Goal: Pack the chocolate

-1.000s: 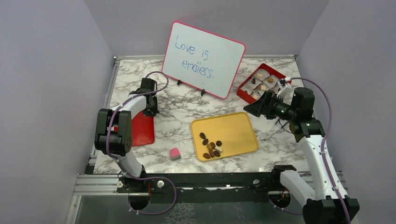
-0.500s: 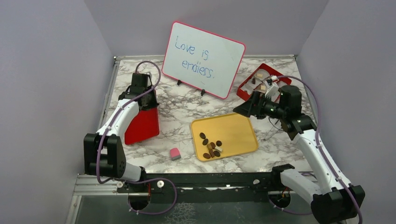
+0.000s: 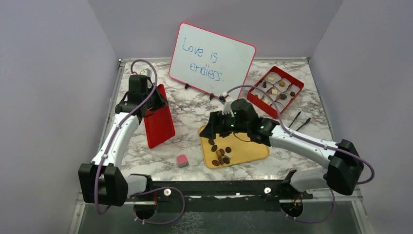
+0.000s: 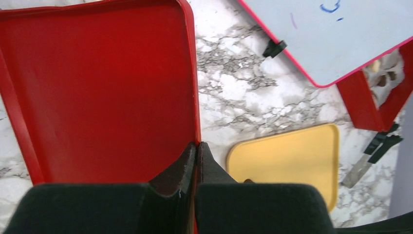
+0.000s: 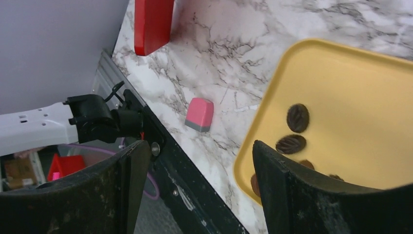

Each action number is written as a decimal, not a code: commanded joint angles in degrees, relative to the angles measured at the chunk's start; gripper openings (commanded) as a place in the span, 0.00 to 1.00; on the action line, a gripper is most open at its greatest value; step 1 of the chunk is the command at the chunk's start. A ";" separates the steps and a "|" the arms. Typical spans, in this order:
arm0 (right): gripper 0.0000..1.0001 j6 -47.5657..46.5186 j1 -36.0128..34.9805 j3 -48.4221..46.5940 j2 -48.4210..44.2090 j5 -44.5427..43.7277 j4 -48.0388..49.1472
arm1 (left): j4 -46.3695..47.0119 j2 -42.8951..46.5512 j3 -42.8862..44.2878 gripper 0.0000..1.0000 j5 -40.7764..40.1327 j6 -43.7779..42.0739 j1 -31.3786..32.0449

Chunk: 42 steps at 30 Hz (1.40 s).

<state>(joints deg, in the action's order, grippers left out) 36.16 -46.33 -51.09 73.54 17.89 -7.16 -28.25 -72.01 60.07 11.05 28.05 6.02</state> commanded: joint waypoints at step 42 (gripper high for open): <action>0.60 -27.40 -18.93 12.52 24.42 -23.12 79.88 | 19.44 17.61 -5.99 0.00 15.90 39.82 -0.24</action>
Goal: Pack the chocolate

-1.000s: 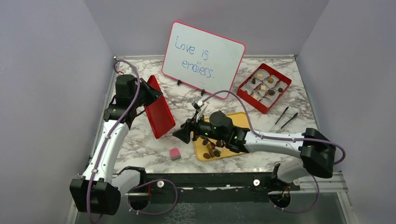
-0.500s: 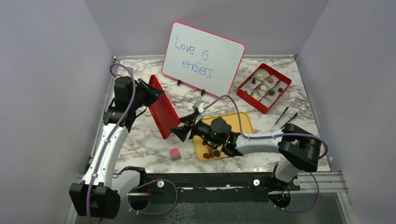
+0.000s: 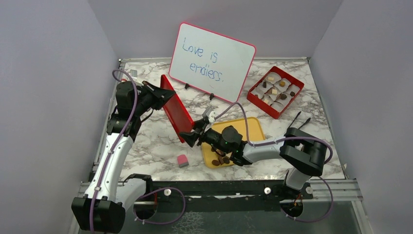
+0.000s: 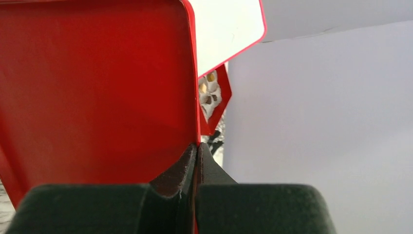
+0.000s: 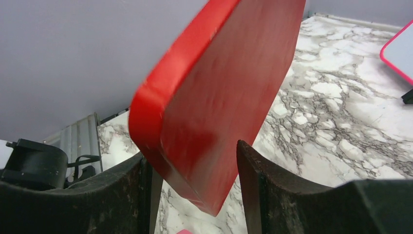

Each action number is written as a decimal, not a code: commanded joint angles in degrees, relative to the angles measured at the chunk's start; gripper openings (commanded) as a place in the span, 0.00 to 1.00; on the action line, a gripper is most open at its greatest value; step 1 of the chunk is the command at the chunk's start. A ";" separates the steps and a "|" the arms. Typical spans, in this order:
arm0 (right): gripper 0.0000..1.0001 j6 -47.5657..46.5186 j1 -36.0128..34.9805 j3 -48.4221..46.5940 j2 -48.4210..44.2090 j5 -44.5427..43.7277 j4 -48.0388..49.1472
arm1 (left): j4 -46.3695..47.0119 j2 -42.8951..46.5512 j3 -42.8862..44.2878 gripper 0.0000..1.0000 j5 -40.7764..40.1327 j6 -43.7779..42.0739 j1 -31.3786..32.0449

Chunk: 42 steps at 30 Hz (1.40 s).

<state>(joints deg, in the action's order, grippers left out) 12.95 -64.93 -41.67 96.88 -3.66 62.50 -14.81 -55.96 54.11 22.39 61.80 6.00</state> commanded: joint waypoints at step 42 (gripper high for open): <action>0.01 -19.28 -0.38 10.03 -7.00 -17.65 14.84 | 11.43 -0.68 0.81 0.46 7.48 12.55 -0.22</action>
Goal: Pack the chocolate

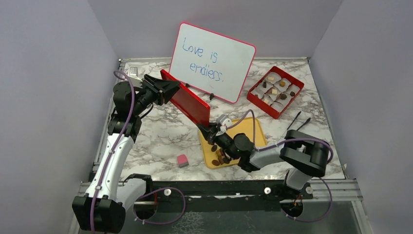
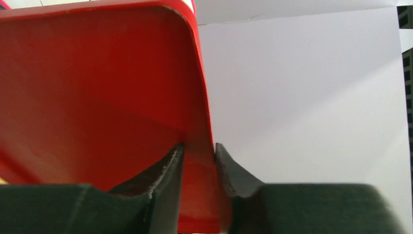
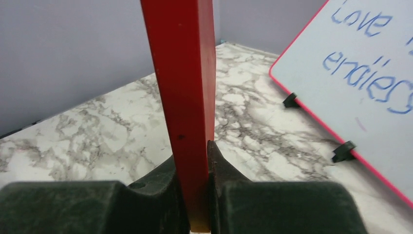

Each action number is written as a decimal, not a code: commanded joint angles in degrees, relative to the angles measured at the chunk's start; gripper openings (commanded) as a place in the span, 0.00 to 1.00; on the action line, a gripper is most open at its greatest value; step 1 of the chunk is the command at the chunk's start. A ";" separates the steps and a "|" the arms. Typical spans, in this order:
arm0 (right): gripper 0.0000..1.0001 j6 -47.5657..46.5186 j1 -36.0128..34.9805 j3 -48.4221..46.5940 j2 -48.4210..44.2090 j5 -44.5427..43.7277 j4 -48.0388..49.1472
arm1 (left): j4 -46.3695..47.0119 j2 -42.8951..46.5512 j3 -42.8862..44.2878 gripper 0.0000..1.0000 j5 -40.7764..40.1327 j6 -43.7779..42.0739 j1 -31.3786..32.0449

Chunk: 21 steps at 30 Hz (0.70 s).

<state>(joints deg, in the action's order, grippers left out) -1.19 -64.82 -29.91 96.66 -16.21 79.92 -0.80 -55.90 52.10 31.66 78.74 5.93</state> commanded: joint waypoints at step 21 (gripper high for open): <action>0.01 -30.30 2.59 -21.02 -37.85 -29.93 -58.34 | -13.12 -2.69 7.99 0.95 9.69 -32.54 1.55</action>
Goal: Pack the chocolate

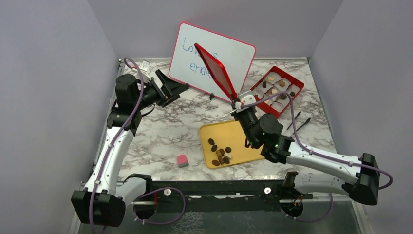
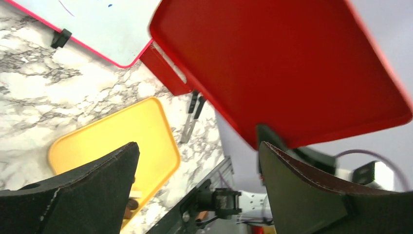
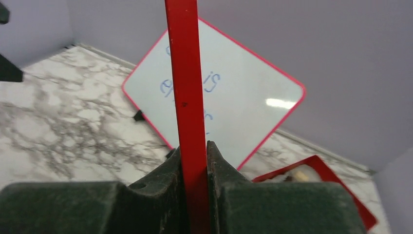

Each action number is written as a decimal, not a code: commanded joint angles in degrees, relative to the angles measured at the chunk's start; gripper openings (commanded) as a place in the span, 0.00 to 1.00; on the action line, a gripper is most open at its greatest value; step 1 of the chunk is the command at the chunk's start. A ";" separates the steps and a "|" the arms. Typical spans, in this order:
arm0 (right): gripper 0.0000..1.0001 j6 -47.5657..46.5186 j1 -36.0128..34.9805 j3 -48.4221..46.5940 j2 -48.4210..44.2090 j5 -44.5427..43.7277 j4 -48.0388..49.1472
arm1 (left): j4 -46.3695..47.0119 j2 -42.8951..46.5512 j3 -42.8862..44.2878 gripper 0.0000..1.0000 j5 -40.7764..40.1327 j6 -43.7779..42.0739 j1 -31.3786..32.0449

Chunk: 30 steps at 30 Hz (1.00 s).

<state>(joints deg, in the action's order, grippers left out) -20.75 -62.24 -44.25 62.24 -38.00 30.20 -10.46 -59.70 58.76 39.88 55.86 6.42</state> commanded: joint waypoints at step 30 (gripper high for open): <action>0.01 -41.49 33.67 -25.10 11.82 -6.02 -13.76 | -9.06 -1.82 -11.49 0.99 -19.94 -34.26 10.24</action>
<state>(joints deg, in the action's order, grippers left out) -62.94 -34.11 -68.25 74.13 -48.31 16.91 -22.22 -61.19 49.23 21.58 22.92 16.38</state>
